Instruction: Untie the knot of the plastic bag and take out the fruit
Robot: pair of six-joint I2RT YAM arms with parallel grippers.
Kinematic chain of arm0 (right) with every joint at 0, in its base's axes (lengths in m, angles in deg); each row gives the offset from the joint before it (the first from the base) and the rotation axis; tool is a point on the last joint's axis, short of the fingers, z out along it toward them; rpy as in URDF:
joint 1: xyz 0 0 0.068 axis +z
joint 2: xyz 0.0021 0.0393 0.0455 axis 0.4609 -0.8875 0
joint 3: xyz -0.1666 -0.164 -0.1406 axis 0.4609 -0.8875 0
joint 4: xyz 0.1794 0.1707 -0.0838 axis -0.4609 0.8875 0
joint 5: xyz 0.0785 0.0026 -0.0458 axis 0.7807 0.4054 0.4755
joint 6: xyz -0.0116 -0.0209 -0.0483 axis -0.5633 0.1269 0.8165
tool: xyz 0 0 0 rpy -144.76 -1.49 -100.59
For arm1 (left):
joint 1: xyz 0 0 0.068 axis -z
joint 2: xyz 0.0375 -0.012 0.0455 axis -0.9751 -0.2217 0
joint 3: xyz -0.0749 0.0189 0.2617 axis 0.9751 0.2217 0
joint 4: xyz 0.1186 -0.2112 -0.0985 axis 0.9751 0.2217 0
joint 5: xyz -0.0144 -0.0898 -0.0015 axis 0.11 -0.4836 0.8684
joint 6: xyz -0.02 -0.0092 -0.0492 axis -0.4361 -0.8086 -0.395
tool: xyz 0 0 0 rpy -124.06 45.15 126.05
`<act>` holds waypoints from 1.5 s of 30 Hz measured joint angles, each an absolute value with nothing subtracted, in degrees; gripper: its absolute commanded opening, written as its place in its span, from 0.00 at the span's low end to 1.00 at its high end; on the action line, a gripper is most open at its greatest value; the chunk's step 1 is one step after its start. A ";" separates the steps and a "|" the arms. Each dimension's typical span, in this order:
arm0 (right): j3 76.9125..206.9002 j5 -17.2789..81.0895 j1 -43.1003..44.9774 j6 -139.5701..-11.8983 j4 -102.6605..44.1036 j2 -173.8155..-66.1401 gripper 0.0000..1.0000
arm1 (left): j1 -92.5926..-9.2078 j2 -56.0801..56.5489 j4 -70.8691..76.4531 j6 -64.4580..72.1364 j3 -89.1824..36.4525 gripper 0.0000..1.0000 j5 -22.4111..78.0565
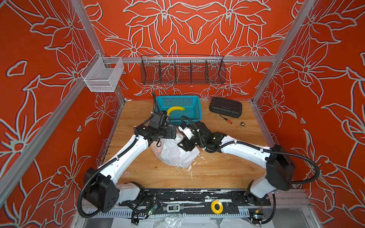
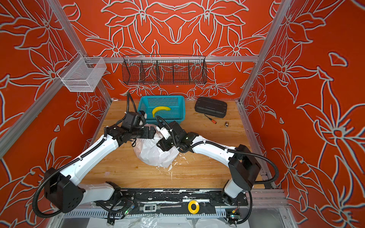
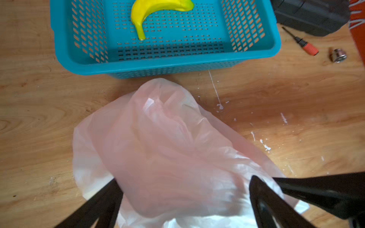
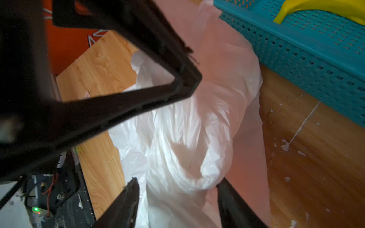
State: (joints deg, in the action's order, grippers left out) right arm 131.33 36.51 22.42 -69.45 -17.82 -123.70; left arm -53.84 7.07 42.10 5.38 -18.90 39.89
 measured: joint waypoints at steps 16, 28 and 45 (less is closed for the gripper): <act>130.52 37.95 22.42 -70.88 -20.31 -123.55 0.02 | -53.55 5.63 41.14 3.01 -15.64 0.05 43.48; 119.15 34.08 19.73 -73.67 -27.19 -114.83 0.00 | -56.31 9.80 41.10 0.33 -15.25 0.06 44.79; 114.35 35.11 17.26 -74.63 -25.97 -109.50 0.43 | -60.48 15.59 39.85 -0.15 -12.23 0.69 38.63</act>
